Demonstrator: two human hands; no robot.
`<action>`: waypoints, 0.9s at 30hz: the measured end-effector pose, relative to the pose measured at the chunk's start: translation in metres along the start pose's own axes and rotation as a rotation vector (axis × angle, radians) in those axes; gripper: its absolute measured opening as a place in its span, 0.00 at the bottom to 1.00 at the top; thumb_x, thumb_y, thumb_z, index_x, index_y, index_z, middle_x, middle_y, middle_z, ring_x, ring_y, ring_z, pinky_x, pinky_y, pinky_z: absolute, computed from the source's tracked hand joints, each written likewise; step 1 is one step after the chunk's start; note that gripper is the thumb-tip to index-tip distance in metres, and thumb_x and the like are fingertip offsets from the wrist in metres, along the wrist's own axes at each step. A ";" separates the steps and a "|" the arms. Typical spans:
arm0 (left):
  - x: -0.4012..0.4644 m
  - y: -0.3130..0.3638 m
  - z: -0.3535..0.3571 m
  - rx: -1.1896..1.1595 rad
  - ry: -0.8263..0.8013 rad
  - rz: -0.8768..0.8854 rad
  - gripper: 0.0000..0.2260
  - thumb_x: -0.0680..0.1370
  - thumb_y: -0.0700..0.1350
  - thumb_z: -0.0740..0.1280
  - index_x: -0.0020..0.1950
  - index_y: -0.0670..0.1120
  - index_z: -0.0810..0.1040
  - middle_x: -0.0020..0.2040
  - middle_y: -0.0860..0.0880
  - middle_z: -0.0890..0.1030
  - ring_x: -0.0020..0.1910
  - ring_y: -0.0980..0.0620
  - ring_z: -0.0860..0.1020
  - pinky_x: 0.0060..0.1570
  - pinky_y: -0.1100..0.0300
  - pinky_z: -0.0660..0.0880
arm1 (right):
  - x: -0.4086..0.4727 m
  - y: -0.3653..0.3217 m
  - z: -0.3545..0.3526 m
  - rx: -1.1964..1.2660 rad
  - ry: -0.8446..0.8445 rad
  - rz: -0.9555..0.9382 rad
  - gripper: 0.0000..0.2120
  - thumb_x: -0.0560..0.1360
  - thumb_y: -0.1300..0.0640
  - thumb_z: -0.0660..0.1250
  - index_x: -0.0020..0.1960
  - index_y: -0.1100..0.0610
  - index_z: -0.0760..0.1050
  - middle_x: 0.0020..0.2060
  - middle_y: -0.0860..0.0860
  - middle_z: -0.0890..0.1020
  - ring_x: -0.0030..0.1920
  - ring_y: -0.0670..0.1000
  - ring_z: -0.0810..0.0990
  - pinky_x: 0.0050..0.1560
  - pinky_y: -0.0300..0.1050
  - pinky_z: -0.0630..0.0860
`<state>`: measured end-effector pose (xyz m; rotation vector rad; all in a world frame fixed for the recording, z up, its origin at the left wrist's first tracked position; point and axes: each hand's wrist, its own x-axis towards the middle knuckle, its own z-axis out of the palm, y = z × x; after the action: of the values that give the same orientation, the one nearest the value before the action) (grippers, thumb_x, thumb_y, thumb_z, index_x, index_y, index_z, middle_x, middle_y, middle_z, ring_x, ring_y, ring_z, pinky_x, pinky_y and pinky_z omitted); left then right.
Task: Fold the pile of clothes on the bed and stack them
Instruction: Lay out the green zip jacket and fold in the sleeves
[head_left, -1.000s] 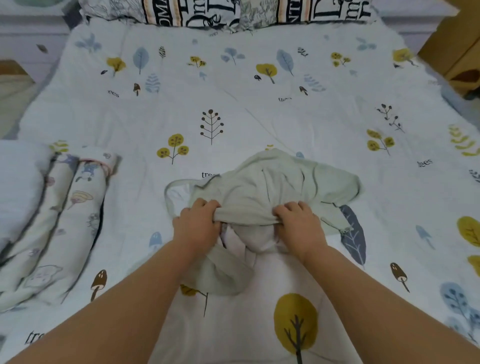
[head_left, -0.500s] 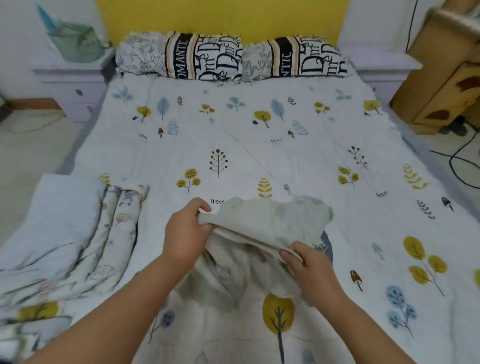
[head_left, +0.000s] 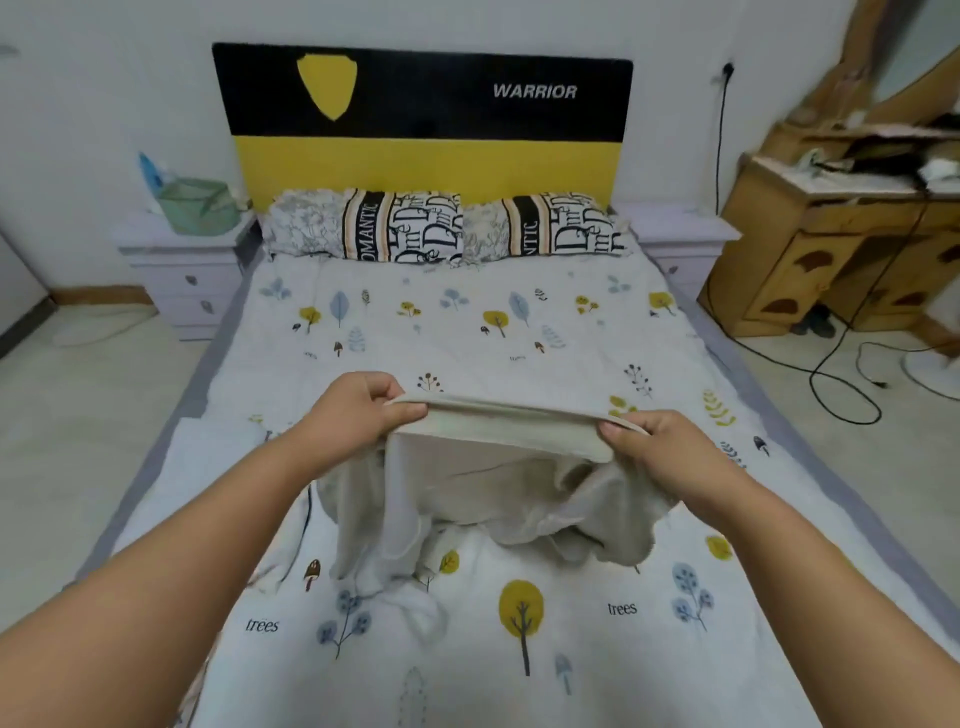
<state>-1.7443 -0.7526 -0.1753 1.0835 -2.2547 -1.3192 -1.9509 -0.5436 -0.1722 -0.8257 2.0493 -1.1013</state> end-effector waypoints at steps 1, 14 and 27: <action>-0.007 0.009 -0.006 -0.039 -0.008 0.005 0.13 0.73 0.43 0.71 0.33 0.46 0.70 0.23 0.55 0.65 0.20 0.60 0.62 0.22 0.70 0.57 | -0.007 -0.008 -0.005 0.020 -0.014 0.008 0.15 0.77 0.56 0.65 0.44 0.69 0.77 0.34 0.58 0.78 0.34 0.52 0.75 0.34 0.41 0.68; -0.076 0.120 -0.086 0.454 -0.038 0.294 0.13 0.64 0.49 0.78 0.36 0.45 0.75 0.30 0.48 0.73 0.30 0.53 0.68 0.30 0.61 0.60 | -0.098 -0.131 -0.067 0.275 0.345 -0.118 0.07 0.72 0.63 0.70 0.38 0.58 0.74 0.31 0.53 0.77 0.25 0.47 0.76 0.27 0.35 0.72; -0.101 0.122 -0.108 0.262 -0.108 0.145 0.12 0.69 0.47 0.74 0.43 0.45 0.73 0.31 0.50 0.70 0.29 0.54 0.66 0.28 0.61 0.60 | -0.138 -0.150 -0.089 0.285 0.256 0.021 0.14 0.71 0.71 0.64 0.32 0.59 0.67 0.29 0.55 0.71 0.28 0.51 0.71 0.26 0.35 0.72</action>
<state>-1.6679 -0.7081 -0.0051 0.9253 -2.5882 -1.0700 -1.9075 -0.4637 0.0313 -0.5422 2.0311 -1.5096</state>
